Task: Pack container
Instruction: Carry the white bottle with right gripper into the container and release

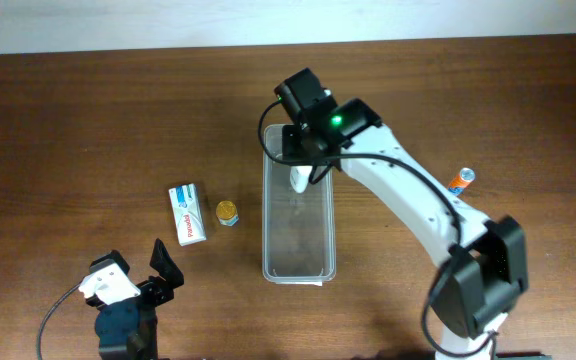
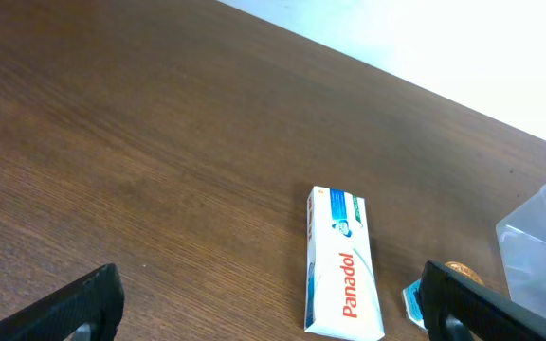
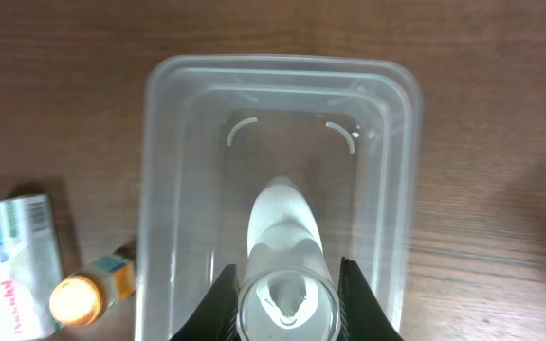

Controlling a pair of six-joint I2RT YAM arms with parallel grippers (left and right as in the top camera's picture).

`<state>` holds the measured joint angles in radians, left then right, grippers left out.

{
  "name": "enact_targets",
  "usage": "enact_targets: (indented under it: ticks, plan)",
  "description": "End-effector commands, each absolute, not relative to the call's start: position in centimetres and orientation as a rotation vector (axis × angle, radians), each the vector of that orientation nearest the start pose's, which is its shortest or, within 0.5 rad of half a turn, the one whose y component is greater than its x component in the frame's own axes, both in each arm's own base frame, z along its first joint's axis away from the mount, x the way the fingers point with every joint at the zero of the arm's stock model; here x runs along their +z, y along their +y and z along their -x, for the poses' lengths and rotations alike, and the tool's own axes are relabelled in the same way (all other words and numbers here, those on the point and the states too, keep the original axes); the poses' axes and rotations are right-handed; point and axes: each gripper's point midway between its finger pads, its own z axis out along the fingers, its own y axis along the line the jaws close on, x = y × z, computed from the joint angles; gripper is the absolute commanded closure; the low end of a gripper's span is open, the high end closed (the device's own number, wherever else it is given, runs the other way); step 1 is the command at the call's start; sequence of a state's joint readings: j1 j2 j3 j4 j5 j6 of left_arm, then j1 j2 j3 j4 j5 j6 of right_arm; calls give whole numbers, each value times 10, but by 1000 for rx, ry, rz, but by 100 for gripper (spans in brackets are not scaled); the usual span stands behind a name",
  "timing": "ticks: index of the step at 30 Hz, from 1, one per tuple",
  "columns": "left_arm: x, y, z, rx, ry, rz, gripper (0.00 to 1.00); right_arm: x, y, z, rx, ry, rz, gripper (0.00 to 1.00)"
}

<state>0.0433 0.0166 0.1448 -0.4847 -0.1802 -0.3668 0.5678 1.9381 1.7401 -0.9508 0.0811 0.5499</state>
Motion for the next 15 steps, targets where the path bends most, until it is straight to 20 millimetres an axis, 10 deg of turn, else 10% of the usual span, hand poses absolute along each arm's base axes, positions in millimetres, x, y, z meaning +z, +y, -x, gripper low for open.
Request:
enact_targets:
  ticks: [1, 15]
  plan:
    - [123, 38, -218, -61, 1848, 508, 0, 152, 251, -409, 261, 2699, -41, 90]
    - [123, 38, -218, -61, 1848, 508, 0, 145, 264, -423, 340, 2655, -258, 90]
